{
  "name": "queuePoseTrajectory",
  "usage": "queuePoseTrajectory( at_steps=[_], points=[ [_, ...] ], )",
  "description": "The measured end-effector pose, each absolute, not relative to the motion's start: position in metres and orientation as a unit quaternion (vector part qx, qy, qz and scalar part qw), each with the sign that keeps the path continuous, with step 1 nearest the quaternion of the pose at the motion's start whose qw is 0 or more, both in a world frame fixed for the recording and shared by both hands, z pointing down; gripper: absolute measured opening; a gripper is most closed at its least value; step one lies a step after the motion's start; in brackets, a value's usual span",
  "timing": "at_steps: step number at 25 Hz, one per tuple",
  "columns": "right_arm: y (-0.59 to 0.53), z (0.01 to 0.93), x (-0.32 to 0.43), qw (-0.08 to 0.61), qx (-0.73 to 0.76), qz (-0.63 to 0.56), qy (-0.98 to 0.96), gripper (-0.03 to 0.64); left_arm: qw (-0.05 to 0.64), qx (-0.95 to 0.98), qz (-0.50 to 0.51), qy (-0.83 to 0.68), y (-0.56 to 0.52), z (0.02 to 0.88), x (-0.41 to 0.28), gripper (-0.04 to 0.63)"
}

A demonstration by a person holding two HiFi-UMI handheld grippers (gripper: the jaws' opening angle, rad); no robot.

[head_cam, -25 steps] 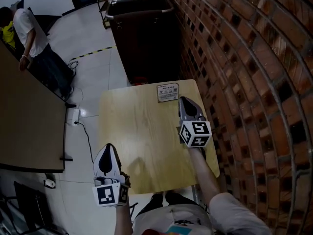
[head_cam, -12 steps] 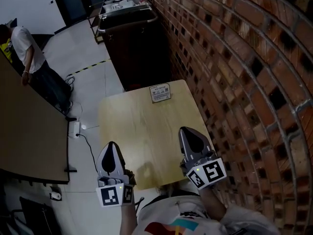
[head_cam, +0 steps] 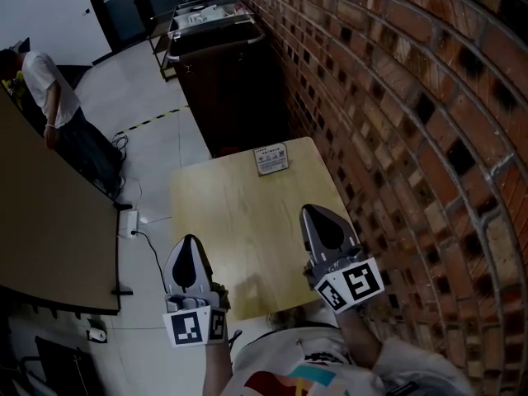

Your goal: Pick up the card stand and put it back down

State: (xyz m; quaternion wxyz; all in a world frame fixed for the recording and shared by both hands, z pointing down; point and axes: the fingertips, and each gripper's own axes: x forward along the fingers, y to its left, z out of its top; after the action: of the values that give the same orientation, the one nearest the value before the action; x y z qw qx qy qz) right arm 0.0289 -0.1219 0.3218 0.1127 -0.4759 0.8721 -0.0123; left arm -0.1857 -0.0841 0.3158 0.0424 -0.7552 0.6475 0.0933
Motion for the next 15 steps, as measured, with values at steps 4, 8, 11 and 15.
queuePoseTrajectory(
  at_steps=[4, 8, 11, 15],
  points=[
    [-0.1239, 0.3224, 0.0258, 0.102, -0.478, -0.008, 0.873, 0.000, 0.042, -0.760, 0.089, 0.642, -0.0853, 0.3193, -0.1838, 0.005],
    [-0.1241, 0.3222, 0.0280, 0.106, -0.479, -0.013, 0.871, 0.000, 0.045, -0.758, 0.088, 0.645, -0.0852, 0.3176, -0.1837, 0.005],
    [-0.1247, 0.3224, 0.0307, 0.106, -0.483, -0.014, 0.869, 0.000, 0.050, -0.754, 0.090, 0.649, -0.0853, 0.3130, -0.1854, 0.005],
    [-0.1249, 0.3226, 0.0346, 0.110, -0.486, -0.019, 0.867, 0.000, 0.049, -0.756, 0.090, 0.646, -0.0834, 0.3135, -0.1838, 0.005]
  ],
)
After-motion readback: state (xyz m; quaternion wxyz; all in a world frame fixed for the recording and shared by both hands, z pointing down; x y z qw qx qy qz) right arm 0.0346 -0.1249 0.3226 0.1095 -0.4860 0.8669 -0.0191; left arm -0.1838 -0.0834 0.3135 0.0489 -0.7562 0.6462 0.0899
